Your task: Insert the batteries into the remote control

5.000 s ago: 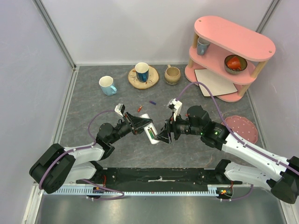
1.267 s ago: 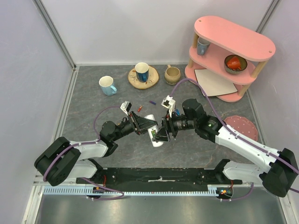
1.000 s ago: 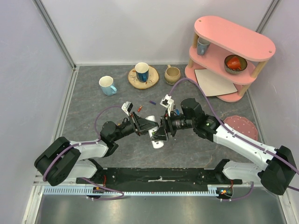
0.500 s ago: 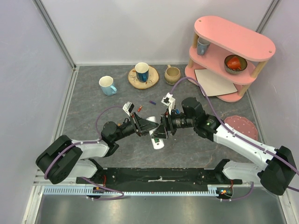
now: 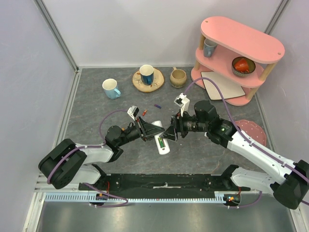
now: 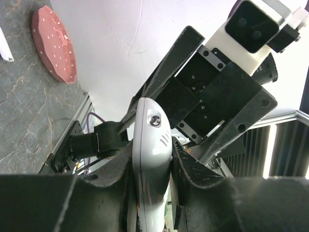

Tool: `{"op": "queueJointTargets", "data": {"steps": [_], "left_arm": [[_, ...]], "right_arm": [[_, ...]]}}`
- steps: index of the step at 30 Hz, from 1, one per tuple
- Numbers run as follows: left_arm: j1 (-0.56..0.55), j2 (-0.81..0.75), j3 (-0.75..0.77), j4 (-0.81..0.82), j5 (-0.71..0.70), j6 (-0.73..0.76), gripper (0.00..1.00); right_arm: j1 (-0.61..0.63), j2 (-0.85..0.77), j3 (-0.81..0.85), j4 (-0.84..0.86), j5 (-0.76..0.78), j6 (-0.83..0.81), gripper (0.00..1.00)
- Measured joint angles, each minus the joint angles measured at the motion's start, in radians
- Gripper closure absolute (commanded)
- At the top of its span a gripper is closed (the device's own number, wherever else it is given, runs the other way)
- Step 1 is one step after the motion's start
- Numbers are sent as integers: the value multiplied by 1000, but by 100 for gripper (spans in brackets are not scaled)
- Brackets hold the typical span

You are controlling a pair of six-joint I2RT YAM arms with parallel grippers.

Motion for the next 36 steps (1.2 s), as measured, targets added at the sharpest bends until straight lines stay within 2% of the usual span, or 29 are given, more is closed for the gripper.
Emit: {"op": "queueJointTargets", "data": {"steps": [6,10,18,23,28,36], "left_arm": [[0,-2,3,-2,-4,21,98],[0,-33,21,-60,-16,66,98],[0,-167,87,-354,-96,186,98],[0,-181,155,-590,-159,222,98],[0,-181,224,-828,-224,240,98],[0,-199,238,-983,-306,240,98]], "right_arm": [[0,0,2,-80,53,-22,27],[1,-3,20,-107,100,-29,27],[17,-30,139,-242,300,-76,31],[155,24,281,-332,462,-130,32],[266,95,321,-379,580,-153,32],[335,145,321,-409,678,-148,32]]}}
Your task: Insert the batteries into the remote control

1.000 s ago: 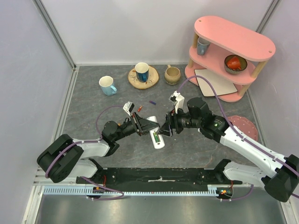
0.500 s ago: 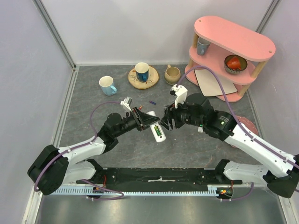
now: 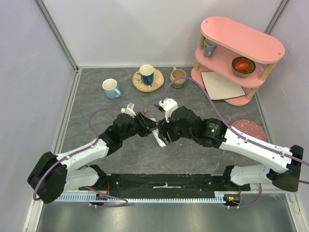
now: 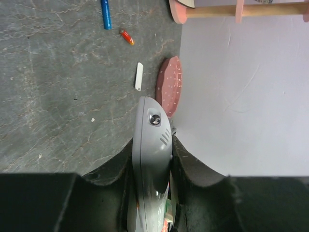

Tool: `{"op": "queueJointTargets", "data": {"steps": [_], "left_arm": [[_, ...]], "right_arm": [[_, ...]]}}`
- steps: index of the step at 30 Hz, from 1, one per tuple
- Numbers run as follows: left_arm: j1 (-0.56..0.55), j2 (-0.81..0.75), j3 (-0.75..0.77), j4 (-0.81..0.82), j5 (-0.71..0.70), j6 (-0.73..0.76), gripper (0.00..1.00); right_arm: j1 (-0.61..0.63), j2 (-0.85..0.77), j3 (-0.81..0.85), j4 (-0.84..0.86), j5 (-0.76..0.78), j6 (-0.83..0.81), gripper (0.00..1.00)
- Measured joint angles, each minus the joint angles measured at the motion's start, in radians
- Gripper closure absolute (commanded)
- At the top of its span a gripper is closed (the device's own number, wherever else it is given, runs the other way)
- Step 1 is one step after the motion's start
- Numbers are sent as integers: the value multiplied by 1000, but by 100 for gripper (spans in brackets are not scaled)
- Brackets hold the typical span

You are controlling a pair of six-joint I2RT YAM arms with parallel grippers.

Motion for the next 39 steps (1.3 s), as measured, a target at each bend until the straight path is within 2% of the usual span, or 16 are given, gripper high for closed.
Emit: {"op": "queueJointTargets", "data": {"steps": [13,39], "left_arm": [[0,-8,-12,53,-12,-5,98],[0,-22,-16,94,7,-8,98]], "right_arm": [[71,54,0,38,39,25,36],[85,114,-1,47,92,25,44]]}}
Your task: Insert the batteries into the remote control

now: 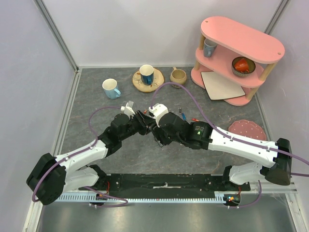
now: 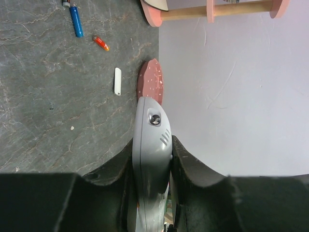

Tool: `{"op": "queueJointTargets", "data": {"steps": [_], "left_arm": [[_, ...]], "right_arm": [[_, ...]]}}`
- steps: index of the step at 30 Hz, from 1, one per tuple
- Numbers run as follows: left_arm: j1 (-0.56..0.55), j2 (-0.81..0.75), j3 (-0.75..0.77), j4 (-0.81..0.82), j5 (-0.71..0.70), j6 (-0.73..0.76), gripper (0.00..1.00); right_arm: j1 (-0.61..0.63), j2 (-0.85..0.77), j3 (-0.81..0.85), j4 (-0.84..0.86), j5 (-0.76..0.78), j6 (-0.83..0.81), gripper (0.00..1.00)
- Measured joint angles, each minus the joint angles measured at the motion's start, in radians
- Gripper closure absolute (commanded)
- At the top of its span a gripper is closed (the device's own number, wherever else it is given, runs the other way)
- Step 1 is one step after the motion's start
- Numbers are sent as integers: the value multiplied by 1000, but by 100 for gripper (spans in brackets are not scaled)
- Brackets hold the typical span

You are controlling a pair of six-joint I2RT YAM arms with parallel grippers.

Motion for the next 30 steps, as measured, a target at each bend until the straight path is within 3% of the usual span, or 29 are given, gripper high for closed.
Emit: {"op": "queueJointTargets", "data": {"steps": [30], "left_arm": [[0,-21,-17,-5,2,0,98]], "right_arm": [[5,30,-4,0,13,8,58]]}}
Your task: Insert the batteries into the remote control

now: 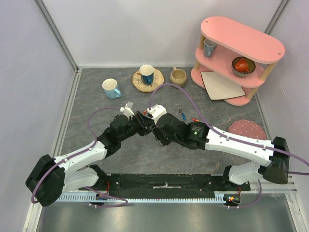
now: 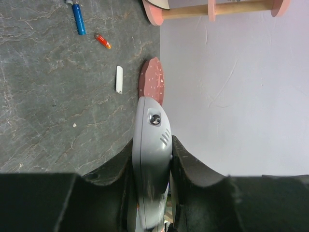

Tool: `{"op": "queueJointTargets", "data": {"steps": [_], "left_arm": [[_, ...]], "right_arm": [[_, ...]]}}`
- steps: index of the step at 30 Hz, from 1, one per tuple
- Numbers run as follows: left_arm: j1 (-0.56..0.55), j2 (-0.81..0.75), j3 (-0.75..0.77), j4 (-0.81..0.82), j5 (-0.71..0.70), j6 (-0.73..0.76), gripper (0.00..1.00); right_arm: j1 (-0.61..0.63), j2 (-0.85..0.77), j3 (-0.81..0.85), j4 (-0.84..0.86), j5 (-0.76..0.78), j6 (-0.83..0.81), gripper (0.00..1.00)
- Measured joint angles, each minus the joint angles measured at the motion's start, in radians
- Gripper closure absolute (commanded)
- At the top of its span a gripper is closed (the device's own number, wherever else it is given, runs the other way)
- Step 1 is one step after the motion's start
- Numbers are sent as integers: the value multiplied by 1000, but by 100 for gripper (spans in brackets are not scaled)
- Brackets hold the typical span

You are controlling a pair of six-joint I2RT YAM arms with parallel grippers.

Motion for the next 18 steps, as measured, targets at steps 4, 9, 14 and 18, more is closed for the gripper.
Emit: {"op": "queueJointTargets", "data": {"steps": [4,9,14,18], "left_arm": [[0,0,0,0,-2,0,98],[0,0,-1,-1,-3,0,98],[0,0,-6,-3,-3,0,98],[0,0,-8,1,-3,0,98]], "right_arm": [[1,1,0,0,2,2,61],[3,4,0,0,6,7,63],[6,10,0,-1,13,11,49],[13,11,0,2,16,23,37]]}}
